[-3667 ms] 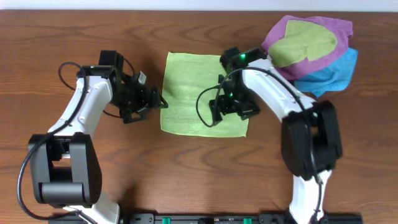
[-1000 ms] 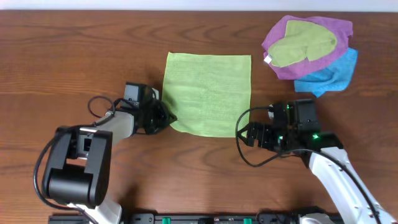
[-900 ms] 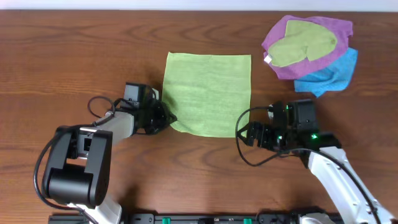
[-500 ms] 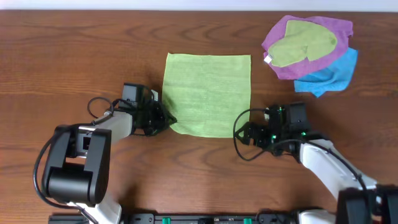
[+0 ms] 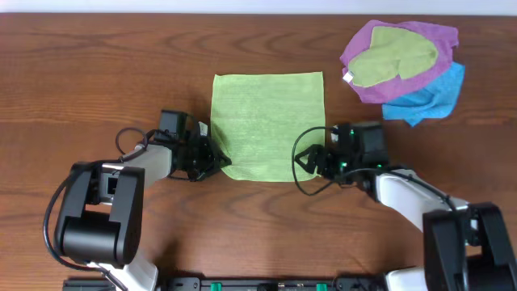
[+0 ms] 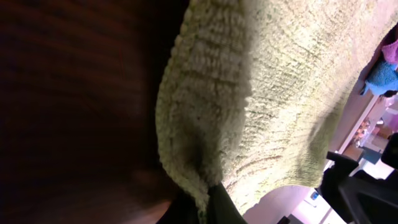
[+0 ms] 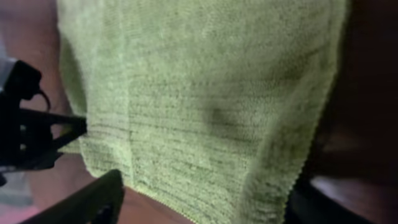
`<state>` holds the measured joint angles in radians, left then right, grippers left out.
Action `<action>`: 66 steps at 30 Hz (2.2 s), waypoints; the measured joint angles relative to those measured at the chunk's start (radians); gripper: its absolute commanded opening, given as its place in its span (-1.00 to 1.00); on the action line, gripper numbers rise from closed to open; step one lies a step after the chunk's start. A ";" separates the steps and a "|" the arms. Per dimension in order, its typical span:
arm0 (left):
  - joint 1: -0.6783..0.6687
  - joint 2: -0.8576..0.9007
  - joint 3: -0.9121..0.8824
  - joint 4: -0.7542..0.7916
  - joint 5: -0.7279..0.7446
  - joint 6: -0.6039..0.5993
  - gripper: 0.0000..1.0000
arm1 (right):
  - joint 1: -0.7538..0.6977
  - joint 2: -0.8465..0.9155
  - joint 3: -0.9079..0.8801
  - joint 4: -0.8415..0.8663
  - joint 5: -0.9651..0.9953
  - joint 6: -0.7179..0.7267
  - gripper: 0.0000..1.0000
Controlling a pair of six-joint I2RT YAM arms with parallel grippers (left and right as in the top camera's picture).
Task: Fold the cloth
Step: 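Grasp the towel's bottom corners with both grippers, then lift the bottom edge with both grippers and fold it up over the top edge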
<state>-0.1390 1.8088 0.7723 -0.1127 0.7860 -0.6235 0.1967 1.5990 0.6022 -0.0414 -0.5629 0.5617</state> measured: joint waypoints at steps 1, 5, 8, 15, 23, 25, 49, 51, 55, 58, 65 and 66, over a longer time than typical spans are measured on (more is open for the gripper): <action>0.000 0.000 0.000 -0.001 0.001 0.000 -0.88 | 0.008 0.005 0.000 0.002 0.002 0.005 0.13; 0.006 0.000 -0.001 -0.009 0.007 0.004 -0.88 | 0.023 0.021 -0.005 -0.011 0.039 0.013 -0.98; 0.024 0.000 -0.001 -0.018 0.028 0.024 -0.88 | 0.024 0.034 -0.016 -0.017 0.054 0.020 -0.98; 0.065 0.000 -0.003 -0.123 0.068 0.096 -0.88 | 0.025 0.032 -0.016 -0.016 0.055 0.020 -0.97; 0.066 -0.036 -0.005 -0.253 0.092 0.162 -0.88 | 0.026 -0.098 -0.029 -0.152 0.066 0.019 -0.97; 0.066 -0.072 -0.005 -0.283 0.096 0.173 -0.88 | 0.032 -0.159 -0.029 -0.198 0.069 0.019 -0.97; 0.066 -0.275 -0.008 -0.037 -0.003 0.038 -0.88 | 0.091 -0.314 -0.030 0.079 0.268 0.019 -0.97; 0.065 -0.275 -0.008 0.011 -0.022 0.021 -0.88 | 0.091 -0.282 -0.030 0.118 0.273 0.019 -0.97; 0.065 -0.262 -0.008 0.096 -0.055 -0.007 -0.88 | 0.092 -0.220 -0.031 0.198 0.284 0.019 -0.97; 0.064 -0.226 -0.009 0.178 -0.067 -0.031 -0.88 | 0.093 -0.175 -0.031 0.249 0.296 0.019 -0.97; 0.060 -0.116 -0.009 0.355 -0.085 -0.087 -0.88 | 0.095 -0.084 -0.026 0.343 0.336 0.006 -0.98; 0.059 -0.108 -0.009 0.366 -0.089 -0.091 -0.88 | 0.096 -0.070 -0.020 0.344 0.340 0.002 -0.98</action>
<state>-0.0799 1.7004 0.7631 0.2535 0.6975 -0.7143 0.2924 1.5291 0.5819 0.3027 -0.2234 0.5632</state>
